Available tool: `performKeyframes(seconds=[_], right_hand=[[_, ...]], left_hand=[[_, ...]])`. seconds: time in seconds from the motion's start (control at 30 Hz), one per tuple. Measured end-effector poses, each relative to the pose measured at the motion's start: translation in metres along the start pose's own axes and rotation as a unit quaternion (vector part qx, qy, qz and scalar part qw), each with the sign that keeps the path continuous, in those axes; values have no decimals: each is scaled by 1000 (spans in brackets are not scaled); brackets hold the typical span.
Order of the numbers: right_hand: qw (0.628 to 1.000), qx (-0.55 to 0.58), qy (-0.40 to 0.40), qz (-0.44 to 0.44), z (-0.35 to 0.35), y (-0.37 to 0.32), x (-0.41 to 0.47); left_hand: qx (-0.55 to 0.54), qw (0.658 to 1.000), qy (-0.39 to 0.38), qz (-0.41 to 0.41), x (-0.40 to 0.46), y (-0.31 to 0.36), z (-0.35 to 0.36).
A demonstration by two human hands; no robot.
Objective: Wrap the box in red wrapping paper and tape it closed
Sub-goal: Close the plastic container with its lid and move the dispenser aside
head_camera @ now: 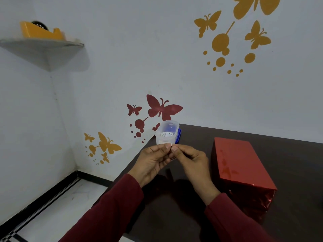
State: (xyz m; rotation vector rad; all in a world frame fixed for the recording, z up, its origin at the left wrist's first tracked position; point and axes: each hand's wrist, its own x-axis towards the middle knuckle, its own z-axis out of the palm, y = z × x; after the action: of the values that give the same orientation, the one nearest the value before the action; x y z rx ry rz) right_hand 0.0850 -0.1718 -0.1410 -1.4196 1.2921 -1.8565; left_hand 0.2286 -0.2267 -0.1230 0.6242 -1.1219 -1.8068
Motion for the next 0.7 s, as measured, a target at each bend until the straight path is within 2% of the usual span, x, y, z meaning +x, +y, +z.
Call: performKeyframes(seconds=[0.27, 0.7], right_hand=[[1000, 16, 6, -17, 0, 0, 2], [999, 44, -10, 25, -1, 2, 3]], left_hand=[[12, 1000, 5, 12, 0, -1, 1], [30, 998, 9, 54, 0, -5, 2]])
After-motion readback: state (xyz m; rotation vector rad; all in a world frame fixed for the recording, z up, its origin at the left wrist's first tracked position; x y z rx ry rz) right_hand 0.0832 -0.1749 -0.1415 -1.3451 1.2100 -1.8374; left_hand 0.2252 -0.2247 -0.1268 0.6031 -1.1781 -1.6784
